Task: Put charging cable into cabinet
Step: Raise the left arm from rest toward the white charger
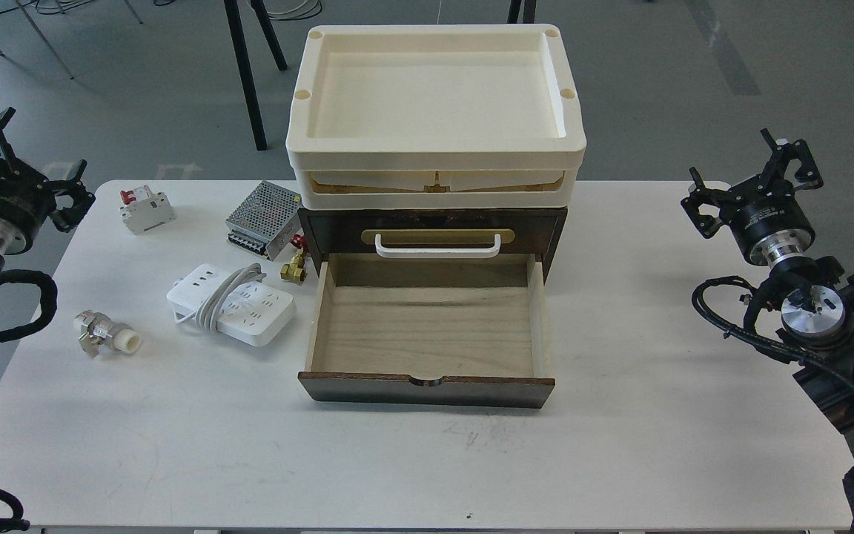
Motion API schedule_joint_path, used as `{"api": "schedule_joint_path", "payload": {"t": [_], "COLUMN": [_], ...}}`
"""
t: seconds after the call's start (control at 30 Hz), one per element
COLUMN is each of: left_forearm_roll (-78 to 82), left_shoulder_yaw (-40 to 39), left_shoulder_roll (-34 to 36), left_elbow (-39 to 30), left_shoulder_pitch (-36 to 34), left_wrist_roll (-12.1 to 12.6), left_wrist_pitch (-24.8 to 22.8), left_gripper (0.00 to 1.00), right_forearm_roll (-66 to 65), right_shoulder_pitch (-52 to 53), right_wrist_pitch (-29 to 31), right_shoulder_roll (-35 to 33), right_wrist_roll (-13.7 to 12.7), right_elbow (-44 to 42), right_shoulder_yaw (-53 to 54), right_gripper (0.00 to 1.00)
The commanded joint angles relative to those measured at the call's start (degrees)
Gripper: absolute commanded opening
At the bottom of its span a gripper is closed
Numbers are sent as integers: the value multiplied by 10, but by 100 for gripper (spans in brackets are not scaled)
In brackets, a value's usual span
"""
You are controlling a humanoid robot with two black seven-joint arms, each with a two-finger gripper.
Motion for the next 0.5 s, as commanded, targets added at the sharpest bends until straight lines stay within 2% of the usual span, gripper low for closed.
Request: {"api": "schedule_joint_path", "payload": {"t": [0.0,0.17,0.3,0.47], "left_forearm_roll": [0,1,7,88], "left_shoulder_yaw": [3,7,8,9], "left_shoulder_roll": [-4,-27,-20,83], "left_elbow": [0,0,-19,-171], "left_shoulder_pitch": [1,-14,-24,-19], "left_wrist_roll": [-2,3,15,13], "left_wrist_pitch": [0,0,0,0], "left_gripper": [100,100,100,100], "right_forearm_roll": [0,0,0,-1], "right_shoulder_pitch": [-2,-3,-3,-3], "right_wrist_pitch": [0,0,0,1], "right_shoulder_roll": [0,0,0,0], "right_wrist_roll": [0,1,1,1], "right_elbow": [1,1,1,2], "right_shoulder_yaw": [-2,-4,-6,-6], "right_gripper": [100,100,100,100]}}
